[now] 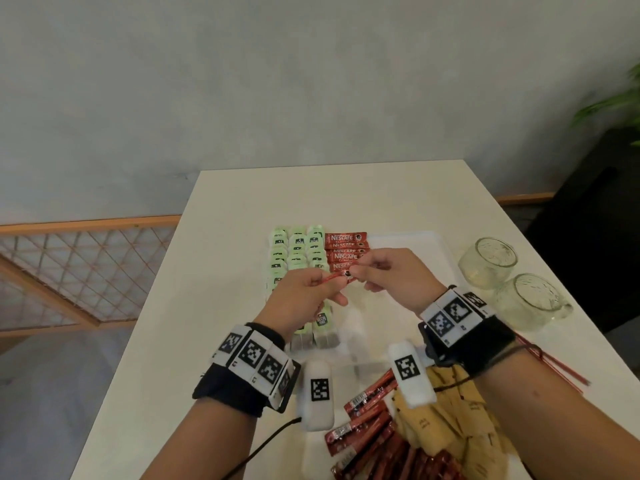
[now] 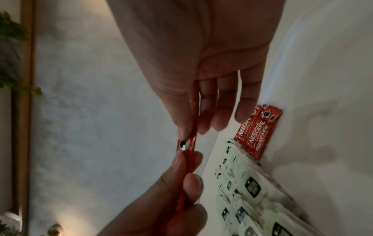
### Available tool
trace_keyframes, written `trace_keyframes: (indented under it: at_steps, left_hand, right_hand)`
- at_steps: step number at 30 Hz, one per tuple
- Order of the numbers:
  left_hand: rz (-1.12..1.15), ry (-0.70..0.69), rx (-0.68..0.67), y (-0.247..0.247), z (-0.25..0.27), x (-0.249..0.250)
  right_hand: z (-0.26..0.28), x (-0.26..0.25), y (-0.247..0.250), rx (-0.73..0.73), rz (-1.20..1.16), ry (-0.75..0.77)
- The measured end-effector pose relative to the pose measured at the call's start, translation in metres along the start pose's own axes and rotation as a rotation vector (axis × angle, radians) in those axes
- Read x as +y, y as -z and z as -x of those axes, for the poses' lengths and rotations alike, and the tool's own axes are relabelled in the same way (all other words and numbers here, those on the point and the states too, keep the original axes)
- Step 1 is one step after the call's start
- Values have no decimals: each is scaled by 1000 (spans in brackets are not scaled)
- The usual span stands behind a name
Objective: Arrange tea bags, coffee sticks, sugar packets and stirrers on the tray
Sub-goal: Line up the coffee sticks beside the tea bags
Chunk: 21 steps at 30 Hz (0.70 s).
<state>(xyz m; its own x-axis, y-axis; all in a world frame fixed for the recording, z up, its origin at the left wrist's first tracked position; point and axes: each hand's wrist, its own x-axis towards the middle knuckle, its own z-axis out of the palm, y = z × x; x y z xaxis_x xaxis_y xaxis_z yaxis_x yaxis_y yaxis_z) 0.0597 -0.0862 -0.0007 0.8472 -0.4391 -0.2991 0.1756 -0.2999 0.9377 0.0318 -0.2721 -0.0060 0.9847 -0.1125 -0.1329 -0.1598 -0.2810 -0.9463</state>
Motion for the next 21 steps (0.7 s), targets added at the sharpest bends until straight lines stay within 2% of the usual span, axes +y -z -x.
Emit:
trace_keyframes:
  at_steps: [4,8,14,18,21]
  left_hand:
    - [5,-16,53,5,5,-4]
    - [126,-34,74,6,14,-2]
    - [126,-29,173,-2,27,3]
    - [90,-40,166,-12,28,7]
    - [41,-45,169,-19,28,9]
  right_hand:
    - [11,5,12,122,-69,-6]
    - [23,1,18,153,-133,-28]
    - [33,-18,16,32,-140,-110]
    - [35,-27,6,-55,-25,-73]
    - [36,-28,-3,-66,-17,-55]
